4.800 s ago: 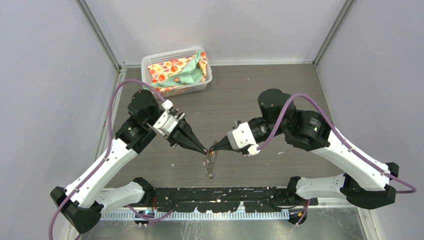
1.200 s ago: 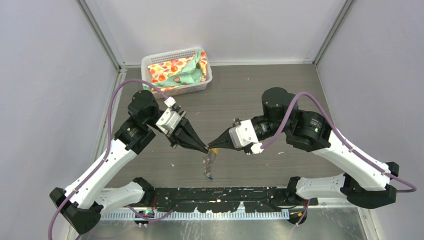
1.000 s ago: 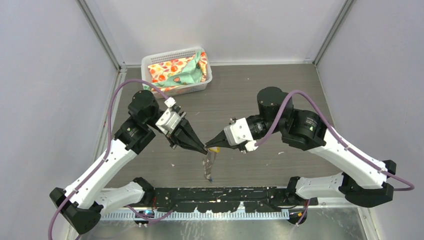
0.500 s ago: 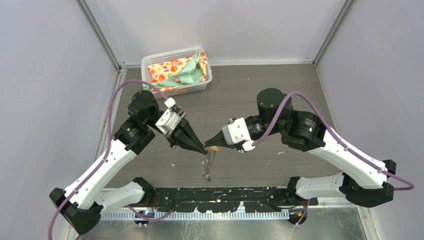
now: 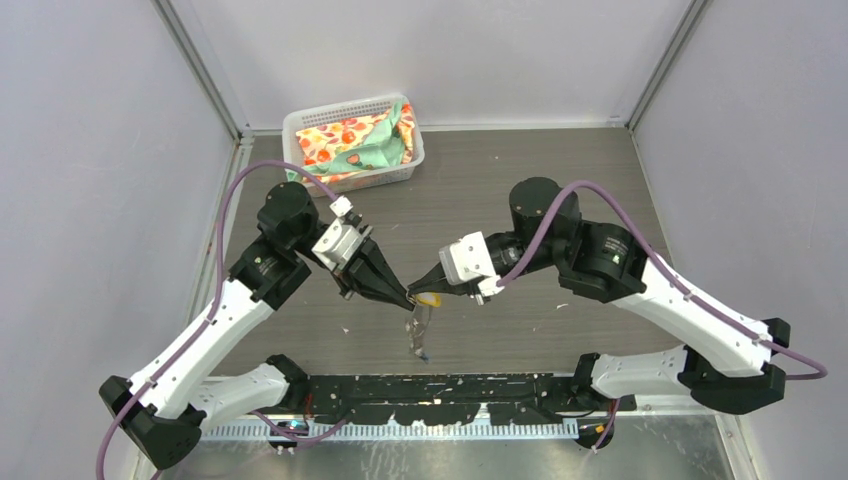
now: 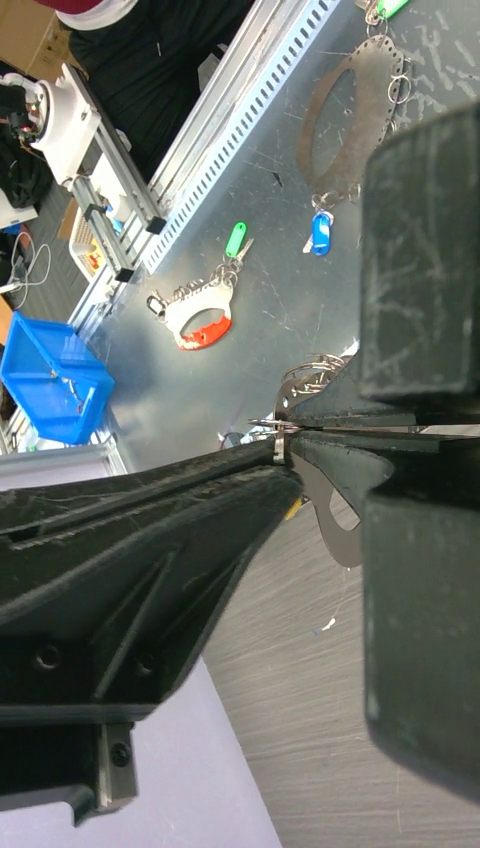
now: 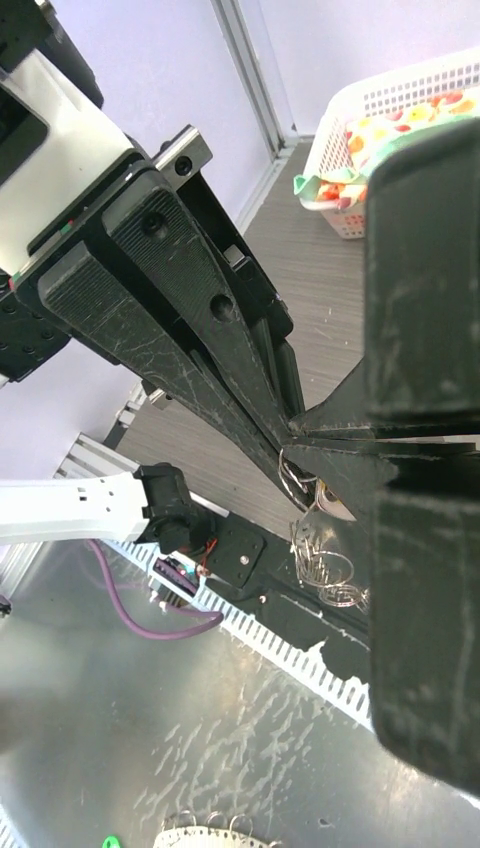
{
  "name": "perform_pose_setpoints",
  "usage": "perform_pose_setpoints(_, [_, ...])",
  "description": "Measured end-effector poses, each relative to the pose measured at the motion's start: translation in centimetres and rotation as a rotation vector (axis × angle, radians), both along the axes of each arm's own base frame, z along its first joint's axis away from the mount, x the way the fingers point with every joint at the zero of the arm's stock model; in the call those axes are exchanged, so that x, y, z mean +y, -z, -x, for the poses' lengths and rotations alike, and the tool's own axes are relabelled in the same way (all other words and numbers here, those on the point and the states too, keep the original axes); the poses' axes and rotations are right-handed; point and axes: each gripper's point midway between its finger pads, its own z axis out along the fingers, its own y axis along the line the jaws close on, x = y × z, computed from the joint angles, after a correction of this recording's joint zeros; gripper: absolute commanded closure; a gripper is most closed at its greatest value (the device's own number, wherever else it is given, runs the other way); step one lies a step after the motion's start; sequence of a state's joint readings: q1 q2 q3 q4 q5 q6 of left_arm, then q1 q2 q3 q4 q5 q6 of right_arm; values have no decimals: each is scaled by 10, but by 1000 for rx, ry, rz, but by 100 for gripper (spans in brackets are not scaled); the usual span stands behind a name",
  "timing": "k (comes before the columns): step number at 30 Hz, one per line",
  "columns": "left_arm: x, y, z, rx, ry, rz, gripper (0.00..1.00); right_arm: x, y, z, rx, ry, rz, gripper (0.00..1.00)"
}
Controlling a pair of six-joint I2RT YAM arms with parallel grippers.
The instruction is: Put the keys on the keyring
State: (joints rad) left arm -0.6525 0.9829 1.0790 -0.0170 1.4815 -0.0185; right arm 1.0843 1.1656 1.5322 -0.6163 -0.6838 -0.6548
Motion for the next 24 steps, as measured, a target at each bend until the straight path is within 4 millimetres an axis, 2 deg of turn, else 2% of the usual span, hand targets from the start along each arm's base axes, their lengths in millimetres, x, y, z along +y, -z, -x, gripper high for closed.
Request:
perform_pose_setpoints(3, [1,2,2,5,7,-5,100,6,4,-1,42,-3,17,99])
perform_pose_setpoints(7, [2,3,0,10,-6,-7,100,9,3,-3,93,20,34,91])
perform_pose_setpoints(12, [-2,1,-11,11,-75,-2,100,10,-1,-12,143,85,68,80])
perform_pose_setpoints(20, [-9,-1,-29,64,-195,-1,100,6,-2,-27,177,191,122,74])
perform_pose_setpoints(24, [-10,-2,-32,83,-217,3,100,3,-3,-33,171,233,117,63])
